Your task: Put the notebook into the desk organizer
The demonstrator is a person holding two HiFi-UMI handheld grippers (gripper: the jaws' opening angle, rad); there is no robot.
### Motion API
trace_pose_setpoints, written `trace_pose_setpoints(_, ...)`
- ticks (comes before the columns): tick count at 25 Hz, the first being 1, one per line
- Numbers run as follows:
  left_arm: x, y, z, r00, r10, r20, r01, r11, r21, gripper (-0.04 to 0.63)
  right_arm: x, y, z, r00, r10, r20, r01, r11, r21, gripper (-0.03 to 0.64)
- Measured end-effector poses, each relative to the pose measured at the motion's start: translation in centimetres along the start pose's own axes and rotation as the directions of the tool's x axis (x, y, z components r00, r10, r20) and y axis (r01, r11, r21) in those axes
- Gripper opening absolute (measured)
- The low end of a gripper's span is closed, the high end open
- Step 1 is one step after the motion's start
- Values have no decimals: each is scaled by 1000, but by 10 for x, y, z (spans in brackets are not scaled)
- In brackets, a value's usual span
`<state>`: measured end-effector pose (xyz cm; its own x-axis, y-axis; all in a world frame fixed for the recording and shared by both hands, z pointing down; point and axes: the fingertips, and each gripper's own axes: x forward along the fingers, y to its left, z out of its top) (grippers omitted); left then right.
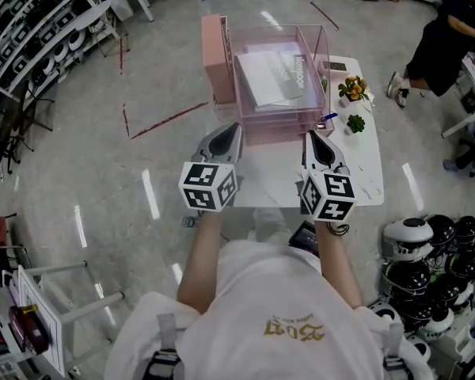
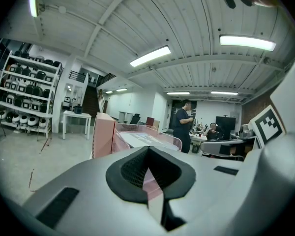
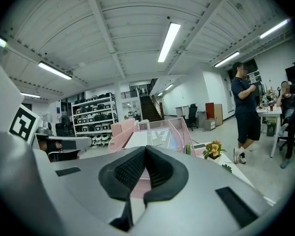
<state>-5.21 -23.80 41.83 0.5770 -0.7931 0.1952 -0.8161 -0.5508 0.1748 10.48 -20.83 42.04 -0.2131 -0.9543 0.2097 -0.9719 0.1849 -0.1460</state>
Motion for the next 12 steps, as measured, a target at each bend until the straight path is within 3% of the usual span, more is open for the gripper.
trace_pose_setpoints(12, -2, 2, -1, 1000, -3, -1, 3, 1000, 2, 15, 0, 4, -2, 1000, 0, -7, 0, 1000, -8, 11)
